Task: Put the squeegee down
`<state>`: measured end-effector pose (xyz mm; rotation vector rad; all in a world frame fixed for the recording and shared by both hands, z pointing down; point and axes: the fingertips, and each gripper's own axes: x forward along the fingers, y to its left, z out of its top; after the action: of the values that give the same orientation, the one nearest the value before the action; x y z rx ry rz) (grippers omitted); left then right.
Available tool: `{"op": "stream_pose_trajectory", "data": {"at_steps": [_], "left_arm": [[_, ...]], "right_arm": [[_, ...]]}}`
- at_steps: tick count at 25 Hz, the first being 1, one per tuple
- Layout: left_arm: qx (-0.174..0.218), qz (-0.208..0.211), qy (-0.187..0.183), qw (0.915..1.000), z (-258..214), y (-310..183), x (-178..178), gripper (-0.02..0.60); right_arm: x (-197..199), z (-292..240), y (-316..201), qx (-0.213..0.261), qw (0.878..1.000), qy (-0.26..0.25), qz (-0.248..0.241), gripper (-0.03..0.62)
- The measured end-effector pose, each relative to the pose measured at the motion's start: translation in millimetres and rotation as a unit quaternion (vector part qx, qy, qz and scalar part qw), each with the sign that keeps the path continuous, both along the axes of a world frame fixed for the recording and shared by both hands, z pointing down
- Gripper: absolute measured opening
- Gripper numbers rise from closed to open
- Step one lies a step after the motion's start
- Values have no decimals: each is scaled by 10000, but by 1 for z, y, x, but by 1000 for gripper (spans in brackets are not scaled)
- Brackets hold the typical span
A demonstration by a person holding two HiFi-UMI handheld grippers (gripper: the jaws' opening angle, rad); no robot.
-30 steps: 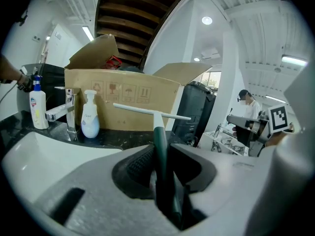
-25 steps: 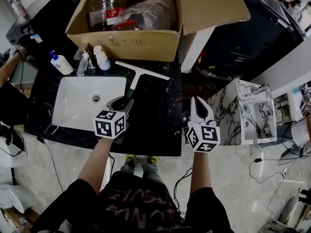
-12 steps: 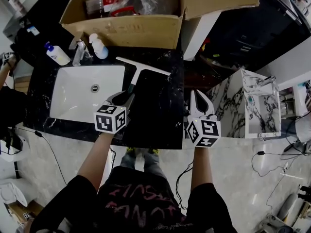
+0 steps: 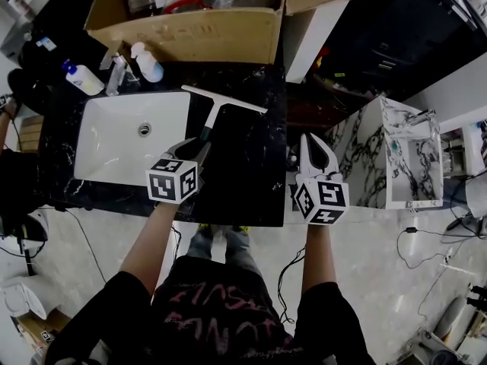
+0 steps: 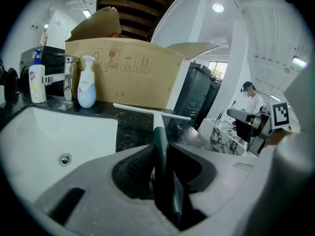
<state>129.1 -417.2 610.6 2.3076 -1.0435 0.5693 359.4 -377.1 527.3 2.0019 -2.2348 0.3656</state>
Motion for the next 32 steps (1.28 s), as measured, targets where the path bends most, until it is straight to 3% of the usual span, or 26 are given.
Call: {"op": "stream_pose_trajectory", "data": {"at_steps": [18, 32], "left_arm": [[-288, -95, -157, 9994, 25, 1, 1, 103], [-269, 7, -141, 9995, 24, 1, 5, 121]], "right_arm": [[8, 17, 4, -166, 9999, 46, 8, 5], [8, 15, 4, -172, 9998, 18, 19, 5]]}}
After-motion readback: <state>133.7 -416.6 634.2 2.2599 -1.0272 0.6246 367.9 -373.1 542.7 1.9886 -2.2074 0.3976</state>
